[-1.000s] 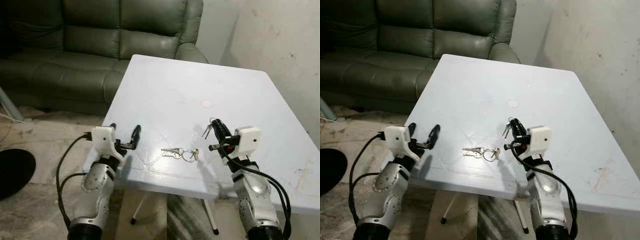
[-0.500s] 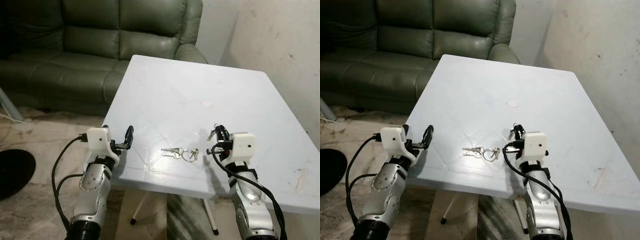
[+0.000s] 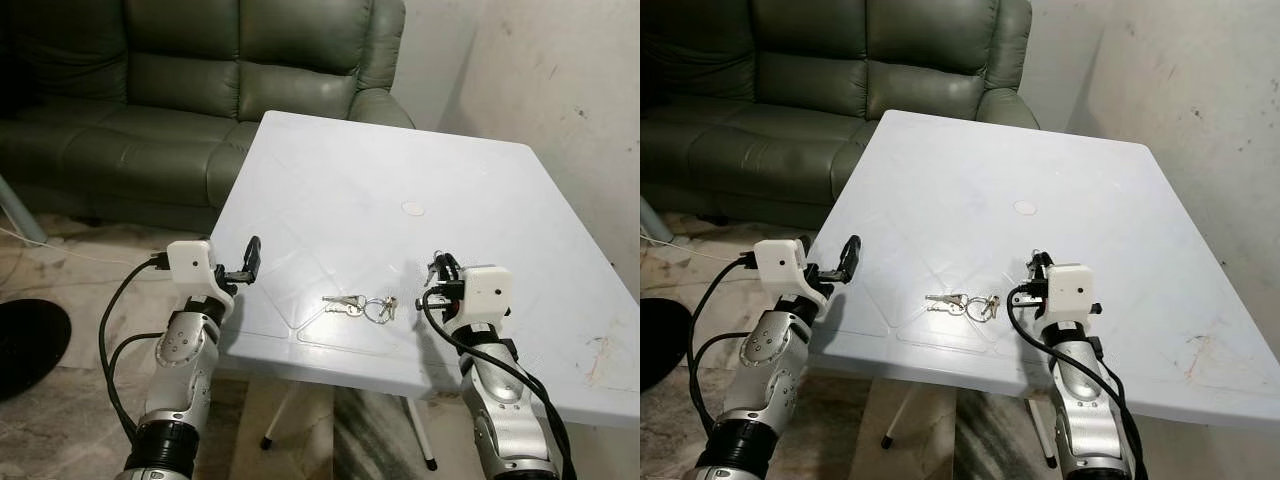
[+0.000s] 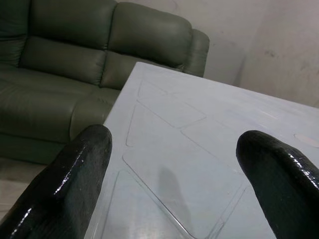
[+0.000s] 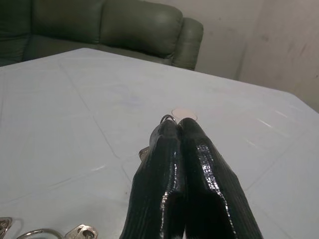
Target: Hang keys on a hook
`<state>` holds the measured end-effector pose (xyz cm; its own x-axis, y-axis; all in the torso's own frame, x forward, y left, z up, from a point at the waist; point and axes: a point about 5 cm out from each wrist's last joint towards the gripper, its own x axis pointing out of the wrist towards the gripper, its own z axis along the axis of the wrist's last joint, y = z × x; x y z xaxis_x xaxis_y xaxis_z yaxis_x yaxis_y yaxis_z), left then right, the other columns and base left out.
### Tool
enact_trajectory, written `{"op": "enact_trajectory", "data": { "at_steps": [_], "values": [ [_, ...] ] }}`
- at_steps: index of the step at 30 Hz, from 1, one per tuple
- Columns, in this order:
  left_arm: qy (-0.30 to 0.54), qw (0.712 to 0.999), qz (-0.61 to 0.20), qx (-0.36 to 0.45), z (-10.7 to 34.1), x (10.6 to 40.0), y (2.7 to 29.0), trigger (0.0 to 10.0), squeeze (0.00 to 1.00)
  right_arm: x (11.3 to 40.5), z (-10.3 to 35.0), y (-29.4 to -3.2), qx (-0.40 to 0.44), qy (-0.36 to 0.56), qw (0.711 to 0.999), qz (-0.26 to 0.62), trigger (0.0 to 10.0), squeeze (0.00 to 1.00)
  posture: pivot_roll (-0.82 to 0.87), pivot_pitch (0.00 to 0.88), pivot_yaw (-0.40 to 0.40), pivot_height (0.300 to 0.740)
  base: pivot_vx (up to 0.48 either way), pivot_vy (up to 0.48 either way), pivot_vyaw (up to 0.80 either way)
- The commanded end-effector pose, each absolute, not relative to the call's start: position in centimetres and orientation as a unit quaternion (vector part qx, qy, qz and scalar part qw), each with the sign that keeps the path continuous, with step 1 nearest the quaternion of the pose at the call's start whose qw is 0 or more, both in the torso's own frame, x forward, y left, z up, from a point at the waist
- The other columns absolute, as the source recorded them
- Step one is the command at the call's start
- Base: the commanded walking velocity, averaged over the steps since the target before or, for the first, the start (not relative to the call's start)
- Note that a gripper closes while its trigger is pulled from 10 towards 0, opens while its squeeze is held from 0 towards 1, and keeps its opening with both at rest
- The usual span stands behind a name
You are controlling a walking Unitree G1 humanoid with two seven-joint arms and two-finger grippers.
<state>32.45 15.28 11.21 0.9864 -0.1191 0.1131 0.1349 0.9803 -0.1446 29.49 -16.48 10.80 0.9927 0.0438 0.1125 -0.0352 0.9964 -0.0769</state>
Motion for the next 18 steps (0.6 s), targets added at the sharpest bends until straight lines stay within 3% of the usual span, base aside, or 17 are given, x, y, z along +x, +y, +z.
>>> {"op": "enact_trajectory", "data": {
  "at_steps": [1, 15, 18],
  "values": [
    [-0.049, 0.993, -0.068, -0.079, 11.21, 32.58, 15.1, 10.0, 0.0, 29.44, 11.12, -16.76, -0.041, -0.059, 0.997, 0.013, 10.0, 0.0, 0.04, 0.0, -0.104, 0.74, 0.0, 0.319, 0.0],
    [-0.045, 0.993, -0.067, -0.081, 11.08, 32.61, 15.04, 10.0, 0.0, 29.49, 11.03, -17.03, -0.043, -0.052, 0.998, 0.007, 10.0, 0.0, 0.04, 0.0, -0.105, 0.74, 0.0, 0.394, 0.0],
    [-0.045, 0.993, -0.068, -0.083, 11.07, 32.62, 15.01, 10.0, 0.0, 29.46, 10.95, -17.08, -0.044, -0.045, 0.998, 0.003, 10.0, 0.0, 0.04, 0.0, -0.106, 0.74, 0.0, 0.424, -0.49]
  ]
}}
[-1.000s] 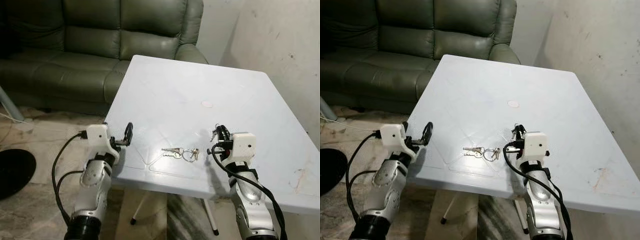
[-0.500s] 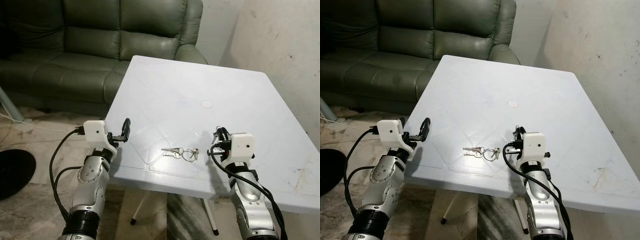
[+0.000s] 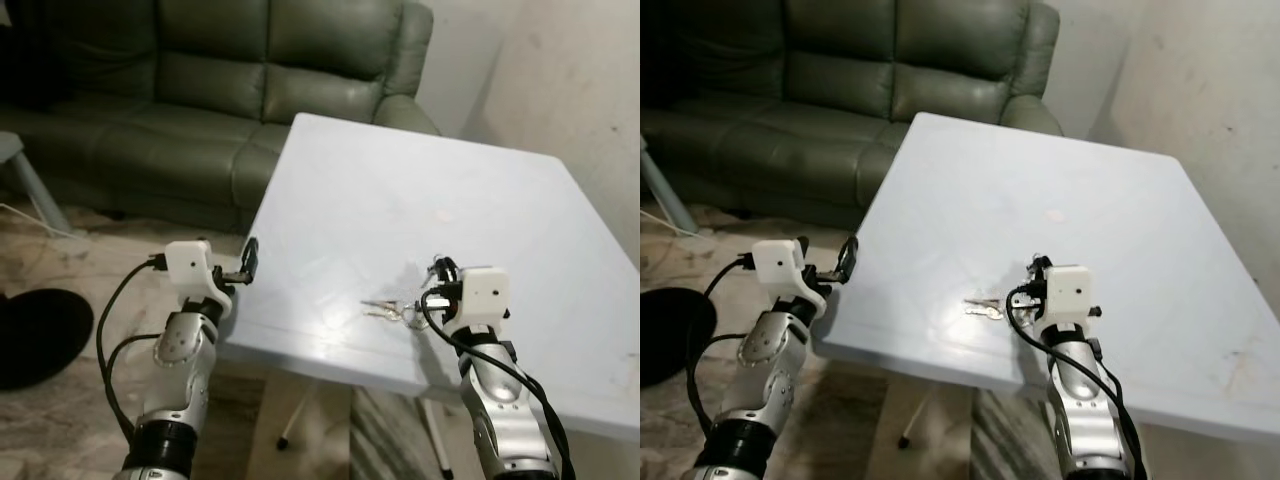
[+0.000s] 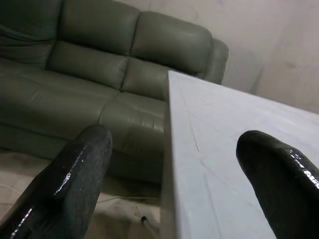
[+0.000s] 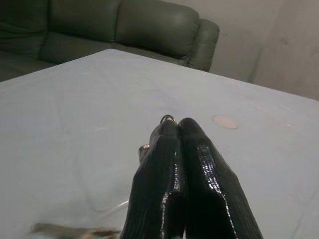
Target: Hang keys on a hook
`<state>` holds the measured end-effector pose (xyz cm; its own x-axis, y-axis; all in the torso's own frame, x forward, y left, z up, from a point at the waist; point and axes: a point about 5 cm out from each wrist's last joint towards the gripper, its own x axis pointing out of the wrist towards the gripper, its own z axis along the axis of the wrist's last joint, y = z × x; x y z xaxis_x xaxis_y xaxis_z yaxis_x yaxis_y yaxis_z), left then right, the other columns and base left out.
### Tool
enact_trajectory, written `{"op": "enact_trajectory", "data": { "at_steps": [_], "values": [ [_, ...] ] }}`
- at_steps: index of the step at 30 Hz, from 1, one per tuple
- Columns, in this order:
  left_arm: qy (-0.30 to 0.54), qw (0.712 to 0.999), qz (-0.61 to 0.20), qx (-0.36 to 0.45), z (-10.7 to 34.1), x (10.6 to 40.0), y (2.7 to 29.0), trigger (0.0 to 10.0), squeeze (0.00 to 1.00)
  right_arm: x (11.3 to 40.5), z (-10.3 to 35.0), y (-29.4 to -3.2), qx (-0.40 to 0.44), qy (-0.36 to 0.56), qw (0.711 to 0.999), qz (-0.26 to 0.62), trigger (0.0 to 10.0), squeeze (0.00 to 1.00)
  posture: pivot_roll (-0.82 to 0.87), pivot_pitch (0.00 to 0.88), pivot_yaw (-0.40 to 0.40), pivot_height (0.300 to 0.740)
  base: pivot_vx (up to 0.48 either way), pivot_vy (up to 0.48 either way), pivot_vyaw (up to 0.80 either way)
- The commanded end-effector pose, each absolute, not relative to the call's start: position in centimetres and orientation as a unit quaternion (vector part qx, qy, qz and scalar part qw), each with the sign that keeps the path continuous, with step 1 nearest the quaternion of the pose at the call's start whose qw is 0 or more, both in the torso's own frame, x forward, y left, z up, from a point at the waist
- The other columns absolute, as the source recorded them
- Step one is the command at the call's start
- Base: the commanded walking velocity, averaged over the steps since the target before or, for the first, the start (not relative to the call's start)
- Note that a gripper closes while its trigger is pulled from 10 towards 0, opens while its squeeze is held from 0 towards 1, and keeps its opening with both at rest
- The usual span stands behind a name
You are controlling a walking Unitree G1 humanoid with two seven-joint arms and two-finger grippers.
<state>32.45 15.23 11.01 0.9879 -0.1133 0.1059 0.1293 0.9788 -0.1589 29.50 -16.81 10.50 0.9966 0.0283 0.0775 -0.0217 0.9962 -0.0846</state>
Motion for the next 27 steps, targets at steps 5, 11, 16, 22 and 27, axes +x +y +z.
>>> {"op": "enact_trajectory", "data": {
  "at_steps": [5, 11, 16, 22, 27],
  "values": [
    [-0.043, 0.993, -0.068, -0.085, 11.0, 32.64, 14.97, 10.0, 0.0, 29.43, 10.85, -17.17, -0.045, -0.04, 0.998, 0.002, 10.0, 0.0, 0.03, 0.0, -0.106, 0.74, 0.0, 0.425, -0.75],
    [-0.042, 0.993, -0.068, -0.087, 10.98, 32.66, 14.91, 10.0, 0.0, 29.43, 10.79, -17.23, -0.043, -0.036, 0.998, 0.0, 10.0, 0.0, 0.03, 0.0, -0.105, 0.74, 0.0, 0.416, -0.78],
    [-0.042, 0.993, -0.068, -0.086, 10.93, 32.63, 14.94, 10.0, 0.0, 29.36, 10.76, -17.17, -0.042, -0.034, 0.999, 0.0, 10.0, 0.0, 0.03, 0.0, -0.103, 0.74, 0.0, 0.371, -0.78],
    [-0.04, 0.993, -0.069, -0.089, 10.89, 32.64, 14.92, 10.0, 0.0, 29.33, 10.76, -17.15, -0.04, -0.032, 0.999, -0.001, 10.0, 0.0, 0.03, 0.0, -0.103, 0.74, 0.0, 0.337, -0.78],
    [-0.041, 0.993, -0.067, -0.088, 10.91, 32.66, 14.95, 10.0, 0.0, 29.29, 10.76, -17.12, -0.04, -0.031, 0.999, -0.002, 10.0, 0.0, 0.03, 0.0, -0.103, 0.74, 0.0, 0.259, -0.78]
  ]
}}
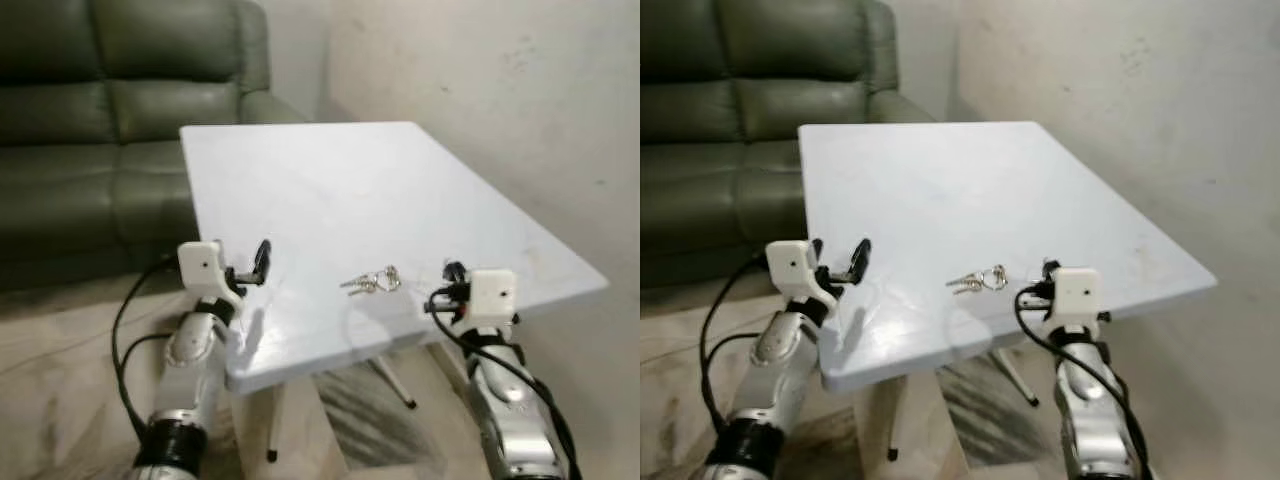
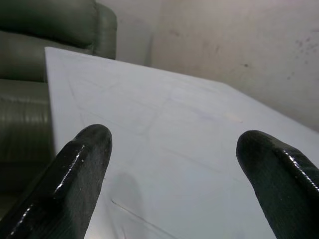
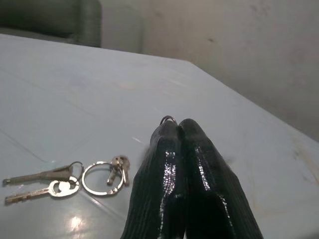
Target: Hang keys on a hook
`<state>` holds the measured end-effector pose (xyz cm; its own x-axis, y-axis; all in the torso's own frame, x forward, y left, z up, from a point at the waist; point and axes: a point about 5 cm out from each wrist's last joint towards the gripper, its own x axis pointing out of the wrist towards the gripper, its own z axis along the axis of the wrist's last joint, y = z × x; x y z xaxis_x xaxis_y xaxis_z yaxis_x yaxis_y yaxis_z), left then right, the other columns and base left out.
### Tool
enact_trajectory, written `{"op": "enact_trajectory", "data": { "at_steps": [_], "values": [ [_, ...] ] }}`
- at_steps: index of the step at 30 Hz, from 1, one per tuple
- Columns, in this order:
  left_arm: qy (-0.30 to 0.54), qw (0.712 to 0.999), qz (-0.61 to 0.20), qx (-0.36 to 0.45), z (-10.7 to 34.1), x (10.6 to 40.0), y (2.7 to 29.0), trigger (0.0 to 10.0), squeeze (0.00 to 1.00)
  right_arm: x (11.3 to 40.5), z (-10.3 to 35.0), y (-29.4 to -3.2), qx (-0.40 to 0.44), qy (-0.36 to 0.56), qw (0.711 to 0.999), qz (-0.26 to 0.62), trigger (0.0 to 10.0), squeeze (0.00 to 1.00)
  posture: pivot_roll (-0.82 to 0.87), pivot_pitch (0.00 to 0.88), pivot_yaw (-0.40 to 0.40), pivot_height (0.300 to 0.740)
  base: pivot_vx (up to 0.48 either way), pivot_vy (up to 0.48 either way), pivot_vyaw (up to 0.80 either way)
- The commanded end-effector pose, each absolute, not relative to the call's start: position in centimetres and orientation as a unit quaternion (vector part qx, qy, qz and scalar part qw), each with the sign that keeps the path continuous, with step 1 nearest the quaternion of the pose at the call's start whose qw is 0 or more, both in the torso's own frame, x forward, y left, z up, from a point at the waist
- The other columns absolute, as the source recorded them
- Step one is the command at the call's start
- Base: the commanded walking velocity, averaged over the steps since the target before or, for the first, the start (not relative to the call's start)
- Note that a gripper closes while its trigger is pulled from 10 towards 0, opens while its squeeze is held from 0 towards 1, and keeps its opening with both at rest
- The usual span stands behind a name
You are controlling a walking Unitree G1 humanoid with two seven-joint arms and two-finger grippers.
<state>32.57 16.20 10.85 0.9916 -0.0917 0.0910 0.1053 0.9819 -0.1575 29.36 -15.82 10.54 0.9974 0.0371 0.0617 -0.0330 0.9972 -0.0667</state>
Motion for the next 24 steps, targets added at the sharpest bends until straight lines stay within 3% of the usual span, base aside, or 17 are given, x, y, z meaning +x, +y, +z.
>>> {"op": "enact_trajectory", "data": {
  "at_steps": [1, 24],
  "values": [
    [-0.041, 0.993, -0.067, -0.088, 10.91, 32.66, 14.95, 10.0, 0.0, 29.29, 10.76, -17.12, -0.04, -0.031, 0.999, -0.002, 10.0, 0.0, 0.03, 0.0, -0.103, 0.74, 0.0, 0.0, -0.78],
    [-0.037, 0.993, -0.071, -0.087, 10.93, 32.42, 14.56, 10.0, 0.0, 29.05, 10.55, -16.87, -0.032, -0.025, 0.999, -0.01, 10.0, 0.0, 0.03, 0.032, -0.094, 0.74, 0.0, 0.0, -0.78]
  ]
}}
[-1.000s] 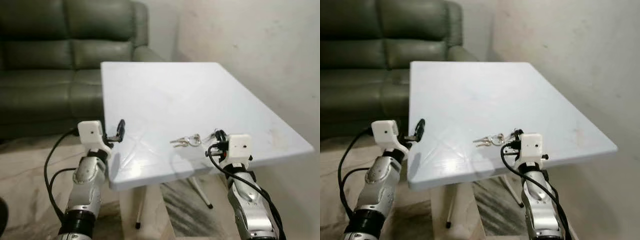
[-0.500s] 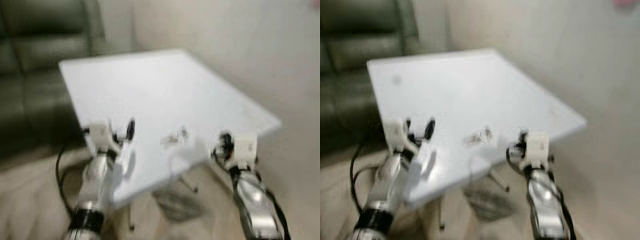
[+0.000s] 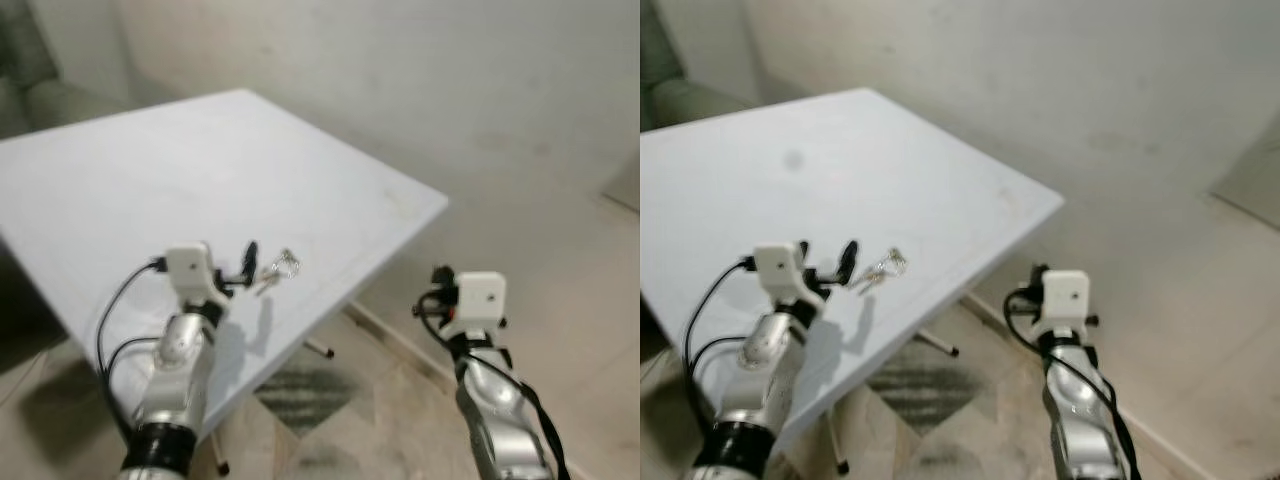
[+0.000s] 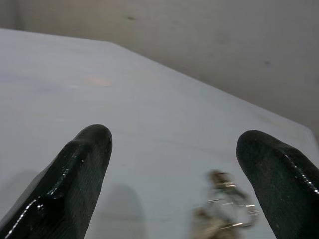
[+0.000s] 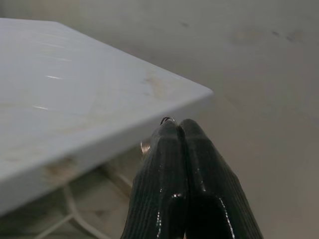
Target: Hang keys on a hook
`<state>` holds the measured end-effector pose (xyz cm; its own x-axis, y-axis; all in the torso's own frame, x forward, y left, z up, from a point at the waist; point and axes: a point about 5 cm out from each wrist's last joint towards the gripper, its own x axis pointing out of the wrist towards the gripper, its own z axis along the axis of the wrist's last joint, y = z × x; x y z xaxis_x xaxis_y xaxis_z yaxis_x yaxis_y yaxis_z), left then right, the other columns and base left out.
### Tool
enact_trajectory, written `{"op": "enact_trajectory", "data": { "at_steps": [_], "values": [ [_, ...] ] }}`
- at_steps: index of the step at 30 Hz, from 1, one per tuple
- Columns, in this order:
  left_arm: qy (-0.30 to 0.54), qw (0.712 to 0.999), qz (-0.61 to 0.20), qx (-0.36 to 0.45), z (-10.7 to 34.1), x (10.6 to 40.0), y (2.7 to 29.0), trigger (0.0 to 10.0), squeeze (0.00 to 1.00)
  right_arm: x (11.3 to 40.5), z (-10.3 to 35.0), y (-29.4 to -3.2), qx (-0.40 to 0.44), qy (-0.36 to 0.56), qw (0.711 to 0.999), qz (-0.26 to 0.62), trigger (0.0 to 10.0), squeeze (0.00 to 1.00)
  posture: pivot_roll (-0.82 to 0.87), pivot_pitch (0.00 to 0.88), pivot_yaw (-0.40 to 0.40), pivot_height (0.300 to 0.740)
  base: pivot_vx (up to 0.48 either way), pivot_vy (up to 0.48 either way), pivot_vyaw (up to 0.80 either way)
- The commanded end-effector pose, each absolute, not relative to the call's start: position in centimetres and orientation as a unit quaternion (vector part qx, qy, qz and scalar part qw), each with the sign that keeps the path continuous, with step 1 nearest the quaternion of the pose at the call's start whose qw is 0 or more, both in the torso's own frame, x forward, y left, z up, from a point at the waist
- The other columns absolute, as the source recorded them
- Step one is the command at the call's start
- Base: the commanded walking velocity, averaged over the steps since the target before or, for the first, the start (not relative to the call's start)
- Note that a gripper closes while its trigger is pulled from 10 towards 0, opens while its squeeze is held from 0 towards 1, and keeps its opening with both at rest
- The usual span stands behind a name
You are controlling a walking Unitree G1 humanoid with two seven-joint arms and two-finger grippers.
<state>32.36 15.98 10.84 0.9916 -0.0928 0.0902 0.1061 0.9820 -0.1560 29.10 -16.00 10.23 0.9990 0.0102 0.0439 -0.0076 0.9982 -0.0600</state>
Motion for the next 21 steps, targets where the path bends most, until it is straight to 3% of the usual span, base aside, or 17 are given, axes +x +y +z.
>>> {"op": "enact_trajectory", "data": {
  "at_steps": [1, 21],
  "values": [
    [-0.037, 0.993, -0.071, -0.087, 10.93, 32.42, 14.56, 10.0, 0.0, 29.05, 10.55, -16.87, -0.032, -0.025, 0.999, -0.01, 10.0, 0.0, 0.03, 0.032, -0.094, 0.74, 0.0, 0.0, -0.78],
    [-0.029, 0.993, -0.089, -0.073, 10.78, 32.1, 13.82, 10.0, 0.0, 29.03, 10.59, -17.1, -0.035, -0.026, 0.999, -0.017, 10.0, 0.0, 0.03, 0.036, -0.089, 0.74, 0.0, 0.0, -0.78]
  ]
}}
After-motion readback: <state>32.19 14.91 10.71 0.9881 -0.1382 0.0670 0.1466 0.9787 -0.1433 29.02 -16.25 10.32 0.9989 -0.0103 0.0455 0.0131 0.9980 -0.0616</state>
